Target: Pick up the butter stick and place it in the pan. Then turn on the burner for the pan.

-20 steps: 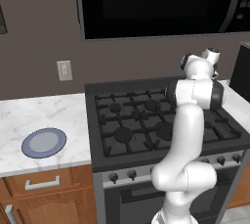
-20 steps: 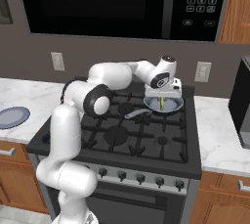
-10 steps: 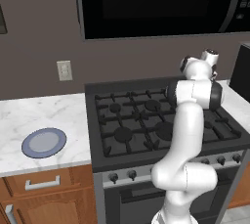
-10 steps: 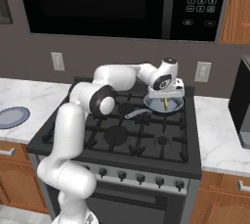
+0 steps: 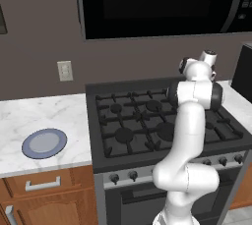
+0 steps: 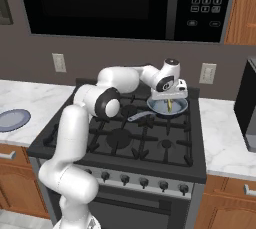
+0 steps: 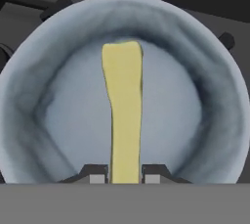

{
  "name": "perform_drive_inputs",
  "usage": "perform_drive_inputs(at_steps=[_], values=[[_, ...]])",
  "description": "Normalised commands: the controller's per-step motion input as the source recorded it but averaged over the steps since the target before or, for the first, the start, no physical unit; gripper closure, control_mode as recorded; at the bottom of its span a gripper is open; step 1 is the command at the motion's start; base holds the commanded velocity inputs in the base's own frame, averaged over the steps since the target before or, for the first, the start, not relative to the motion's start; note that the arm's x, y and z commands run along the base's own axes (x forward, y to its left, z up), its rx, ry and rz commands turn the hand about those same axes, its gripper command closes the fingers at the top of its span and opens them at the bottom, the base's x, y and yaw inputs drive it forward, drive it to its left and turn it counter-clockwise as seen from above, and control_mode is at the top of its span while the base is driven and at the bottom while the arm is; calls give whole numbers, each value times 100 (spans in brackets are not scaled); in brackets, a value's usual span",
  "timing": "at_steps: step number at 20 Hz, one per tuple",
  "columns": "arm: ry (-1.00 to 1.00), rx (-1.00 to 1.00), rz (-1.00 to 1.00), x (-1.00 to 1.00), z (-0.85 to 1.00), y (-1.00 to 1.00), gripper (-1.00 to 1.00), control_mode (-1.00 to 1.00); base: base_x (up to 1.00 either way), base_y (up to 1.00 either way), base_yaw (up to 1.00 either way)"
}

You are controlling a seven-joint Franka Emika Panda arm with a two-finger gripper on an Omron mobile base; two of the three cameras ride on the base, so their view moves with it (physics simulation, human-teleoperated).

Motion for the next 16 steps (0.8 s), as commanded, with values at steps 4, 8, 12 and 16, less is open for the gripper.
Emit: perform_drive_inputs(at_steps=[4,8,12,16], values=[[0,0,0,16,-7,0,100,-100,0,0,0],[0,0,0,18,-6,0,100,-100,0,0,0],[0,0,0,16,-10,0,100,-100,0,0,0],[0,0,0,10,-17,0,100,-100,0,0,0]])
